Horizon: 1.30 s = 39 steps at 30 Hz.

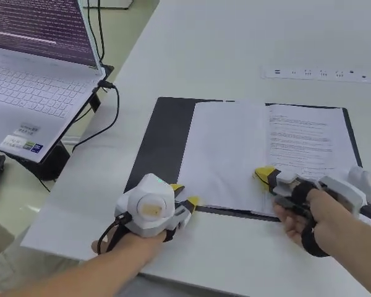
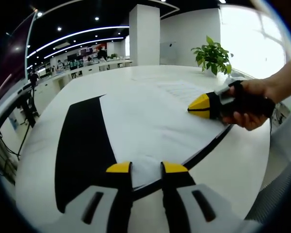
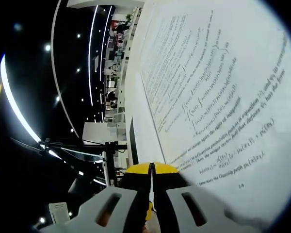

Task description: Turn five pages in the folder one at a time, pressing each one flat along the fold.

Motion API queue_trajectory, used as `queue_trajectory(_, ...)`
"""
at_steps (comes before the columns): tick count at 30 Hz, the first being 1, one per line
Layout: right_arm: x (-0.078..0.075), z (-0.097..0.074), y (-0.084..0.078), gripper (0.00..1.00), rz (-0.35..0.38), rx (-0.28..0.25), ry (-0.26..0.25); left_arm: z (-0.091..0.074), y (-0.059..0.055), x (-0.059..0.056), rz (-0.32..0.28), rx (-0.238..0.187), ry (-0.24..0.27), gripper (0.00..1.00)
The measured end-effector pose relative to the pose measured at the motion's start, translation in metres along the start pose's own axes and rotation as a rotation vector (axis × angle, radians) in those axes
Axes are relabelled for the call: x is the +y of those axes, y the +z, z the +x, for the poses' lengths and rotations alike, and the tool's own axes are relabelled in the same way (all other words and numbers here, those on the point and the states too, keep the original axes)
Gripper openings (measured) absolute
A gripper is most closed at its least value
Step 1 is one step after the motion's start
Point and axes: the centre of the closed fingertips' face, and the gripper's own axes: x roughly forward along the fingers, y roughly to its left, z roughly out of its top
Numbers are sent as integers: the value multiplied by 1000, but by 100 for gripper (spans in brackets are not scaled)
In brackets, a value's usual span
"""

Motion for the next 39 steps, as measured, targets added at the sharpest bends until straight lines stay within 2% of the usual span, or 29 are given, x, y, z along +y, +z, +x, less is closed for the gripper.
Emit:
queue_trajectory(3, -3, -9, -12, 0, -15, 20, -11, 0, 0, 0, -4, 1, 1, 22)
queue_trajectory(16, -22, -49, -55, 0, 26, 76, -47, 0, 1, -1, -18, 30, 10, 22)
queue_trajectory(19, -16, -62, -58, 0, 29, 62, -25, 1, 2, -2, -21, 51, 25, 22)
queue_trajectory(20, -7, -69, -59, 0, 16, 58, -4, 1, 2, -4, -22, 58, 19, 25)
queue_trajectory(22, 5, -80, -54, 0, -34, 27, 18, 0, 2, -12, -31, 90, -4, 33)
queue_trajectory(23, 12, -89, -50, 0, -80, 12, 20, -2, -1, -15, -35, 128, -8, 36)
queue_trajectory(25, 24, -106, -39, 0, -172, -41, 3, -7, 0, -20, -37, 164, -19, 40)
queue_trajectory(27, 35, -126, -22, 0, -237, -115, -10, -13, 6, -21, -30, 150, -18, 45)
queue_trajectory(28, 37, -133, -16, 0, -262, -137, -16, -19, 13, -21, -33, 131, -18, 47)
queue_trajectory(32, 47, -164, -3, 0, -433, -167, -62, -39, 31, -19, -76, 79, -13, 51)
queue_trajectory(34, 53, -177, 0, 6, -491, -180, -69, -47, 38, -19, -83, 60, -11, 55)
queue_trajectory(35, 55, -184, 2, 11, -564, -182, -92, -54, 43, -18, -85, 49, -5, 58)
queue_trajectory(37, 58, -194, 5, 17, -669, -179, -127, -65, 51, -17, -101, 27, 5, 62)
queue_trajectory(39, 64, -201, 8, 26, -756, -201, -151, -77, 59, -14, -124, -3, 28, 67)
